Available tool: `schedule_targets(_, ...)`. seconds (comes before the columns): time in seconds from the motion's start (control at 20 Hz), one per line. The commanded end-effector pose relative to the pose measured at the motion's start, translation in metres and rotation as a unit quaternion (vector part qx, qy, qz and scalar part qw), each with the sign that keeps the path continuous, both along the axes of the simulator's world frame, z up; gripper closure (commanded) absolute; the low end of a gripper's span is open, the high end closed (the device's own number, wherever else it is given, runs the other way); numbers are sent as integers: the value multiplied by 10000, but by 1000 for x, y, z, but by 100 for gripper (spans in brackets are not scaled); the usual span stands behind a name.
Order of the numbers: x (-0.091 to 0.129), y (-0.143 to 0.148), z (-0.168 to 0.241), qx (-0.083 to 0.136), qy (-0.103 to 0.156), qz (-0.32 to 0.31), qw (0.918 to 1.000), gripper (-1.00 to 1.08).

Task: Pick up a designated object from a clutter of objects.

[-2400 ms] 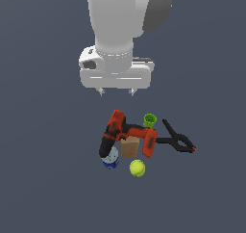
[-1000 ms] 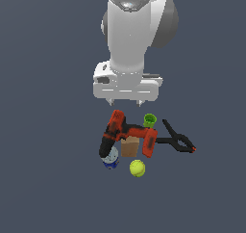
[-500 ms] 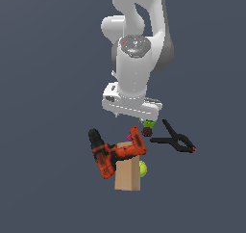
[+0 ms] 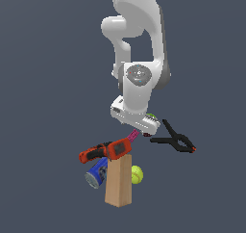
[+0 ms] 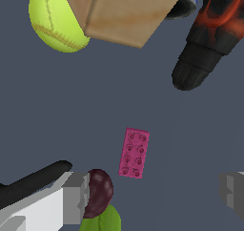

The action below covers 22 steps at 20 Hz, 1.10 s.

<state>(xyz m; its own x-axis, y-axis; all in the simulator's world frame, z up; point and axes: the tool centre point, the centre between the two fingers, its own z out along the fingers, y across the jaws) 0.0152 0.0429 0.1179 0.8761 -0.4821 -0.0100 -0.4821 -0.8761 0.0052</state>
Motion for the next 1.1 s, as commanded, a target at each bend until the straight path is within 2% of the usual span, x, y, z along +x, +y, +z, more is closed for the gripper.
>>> schedule_targets(0.0, -2, 3, -16, -1, -20, -256, 9997, -92)
schedule_targets(0.45, -9, 9, -51, -5, -51, -790, 9969, -92)
schedule_targets(1.05, -11, 10, -66, -7, -51, -850, 9964, -92)
